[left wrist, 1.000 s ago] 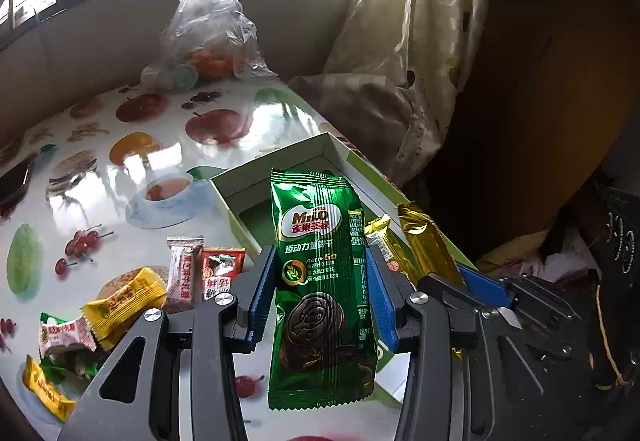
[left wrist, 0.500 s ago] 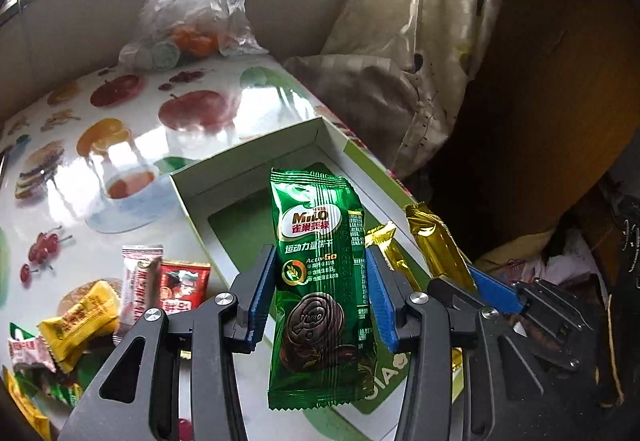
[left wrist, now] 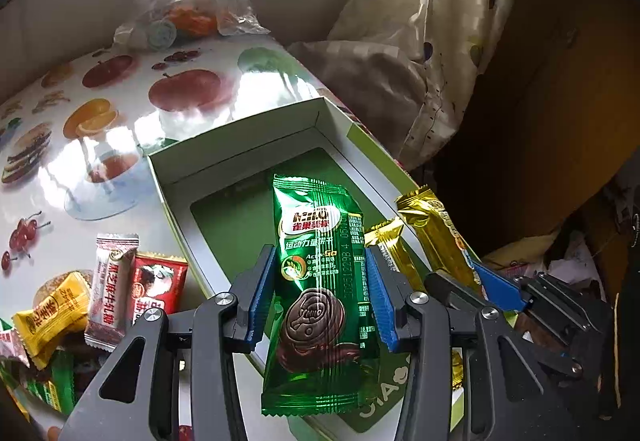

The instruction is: Organize snacks

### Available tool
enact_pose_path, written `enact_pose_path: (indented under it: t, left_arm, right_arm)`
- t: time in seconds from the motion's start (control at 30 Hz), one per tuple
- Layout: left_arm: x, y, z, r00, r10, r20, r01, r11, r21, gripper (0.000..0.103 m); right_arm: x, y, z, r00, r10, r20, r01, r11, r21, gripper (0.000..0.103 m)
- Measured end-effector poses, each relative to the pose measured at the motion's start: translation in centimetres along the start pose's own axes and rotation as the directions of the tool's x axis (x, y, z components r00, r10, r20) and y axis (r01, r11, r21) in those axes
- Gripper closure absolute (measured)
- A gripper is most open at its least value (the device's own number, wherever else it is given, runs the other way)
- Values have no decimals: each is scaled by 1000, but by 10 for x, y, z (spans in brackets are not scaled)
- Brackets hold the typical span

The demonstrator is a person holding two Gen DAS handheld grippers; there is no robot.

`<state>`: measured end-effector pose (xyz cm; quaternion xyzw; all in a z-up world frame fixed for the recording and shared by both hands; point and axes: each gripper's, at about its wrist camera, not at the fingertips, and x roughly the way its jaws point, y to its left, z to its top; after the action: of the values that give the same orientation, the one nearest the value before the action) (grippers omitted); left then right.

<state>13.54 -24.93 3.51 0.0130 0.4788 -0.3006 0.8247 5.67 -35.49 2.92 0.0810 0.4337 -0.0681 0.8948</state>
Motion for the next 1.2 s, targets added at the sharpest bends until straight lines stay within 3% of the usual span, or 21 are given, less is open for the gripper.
enact_pose_path:
  t: [0.43,1.2]
  left_arm:
    - [4,-2,-1,1000,-11,-17,11,1000,11,58]
    - [-32,0,-7,999,-5,52,4,1000,12,56]
  right_arm:
    - [2,-1,0,1000,-1,0,1,1000,-7,81]
    - [-16,3,-4,999,-15,39,14,999,29,66]
